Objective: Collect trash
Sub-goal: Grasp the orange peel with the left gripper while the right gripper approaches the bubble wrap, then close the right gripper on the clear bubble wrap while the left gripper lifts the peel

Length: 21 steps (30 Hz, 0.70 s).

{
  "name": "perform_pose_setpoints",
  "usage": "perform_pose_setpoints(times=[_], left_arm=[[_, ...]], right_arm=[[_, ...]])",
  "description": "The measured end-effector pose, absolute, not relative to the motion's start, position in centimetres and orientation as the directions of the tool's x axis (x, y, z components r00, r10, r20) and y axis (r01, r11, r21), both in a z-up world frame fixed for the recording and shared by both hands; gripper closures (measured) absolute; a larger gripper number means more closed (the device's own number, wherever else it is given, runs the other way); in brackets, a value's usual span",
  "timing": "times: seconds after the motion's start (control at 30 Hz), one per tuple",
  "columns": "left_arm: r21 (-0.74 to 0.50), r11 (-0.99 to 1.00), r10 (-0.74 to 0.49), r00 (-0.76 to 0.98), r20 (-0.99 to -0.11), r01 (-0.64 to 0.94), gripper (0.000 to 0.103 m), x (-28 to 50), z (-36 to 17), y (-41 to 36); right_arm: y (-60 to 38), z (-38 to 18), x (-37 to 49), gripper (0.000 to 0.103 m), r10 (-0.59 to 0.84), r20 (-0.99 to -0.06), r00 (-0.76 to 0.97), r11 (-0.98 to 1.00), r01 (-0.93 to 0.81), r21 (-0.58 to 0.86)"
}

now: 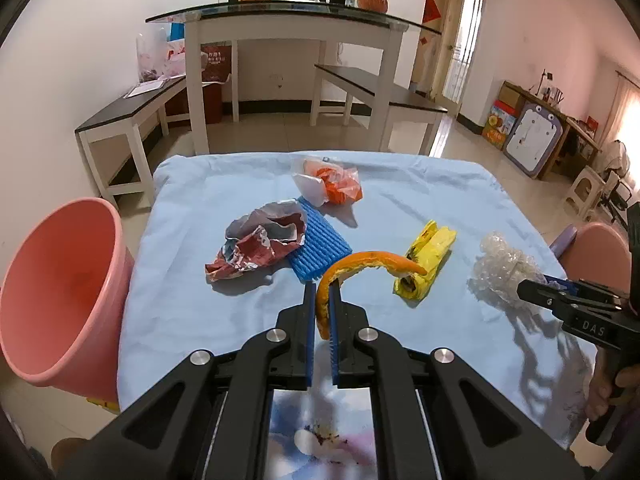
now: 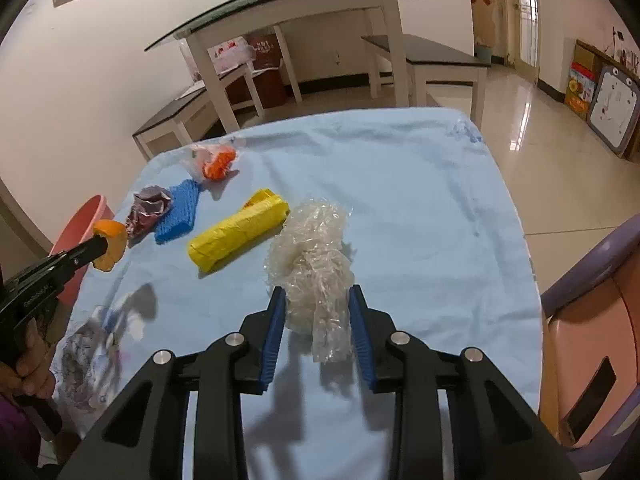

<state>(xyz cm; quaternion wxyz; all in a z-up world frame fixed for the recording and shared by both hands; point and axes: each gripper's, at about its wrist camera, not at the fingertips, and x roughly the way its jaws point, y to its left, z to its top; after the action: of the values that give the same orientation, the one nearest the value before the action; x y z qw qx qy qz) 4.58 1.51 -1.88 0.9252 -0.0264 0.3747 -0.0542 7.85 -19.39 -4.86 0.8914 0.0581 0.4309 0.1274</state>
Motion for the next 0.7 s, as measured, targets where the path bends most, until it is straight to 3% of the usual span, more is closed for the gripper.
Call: perform_pose_setpoints(times=[0.7], left_arm=[[-0.129, 0.991, -0.056, 0.785, -0.618, -0.03, 0.097, 1.1, 1.4, 4.6]], right_arm=[[-12.5, -0.4, 5.5, 0.073, 0.405, -0.668, 0.624, 0.907, -0.367, 0.207]])
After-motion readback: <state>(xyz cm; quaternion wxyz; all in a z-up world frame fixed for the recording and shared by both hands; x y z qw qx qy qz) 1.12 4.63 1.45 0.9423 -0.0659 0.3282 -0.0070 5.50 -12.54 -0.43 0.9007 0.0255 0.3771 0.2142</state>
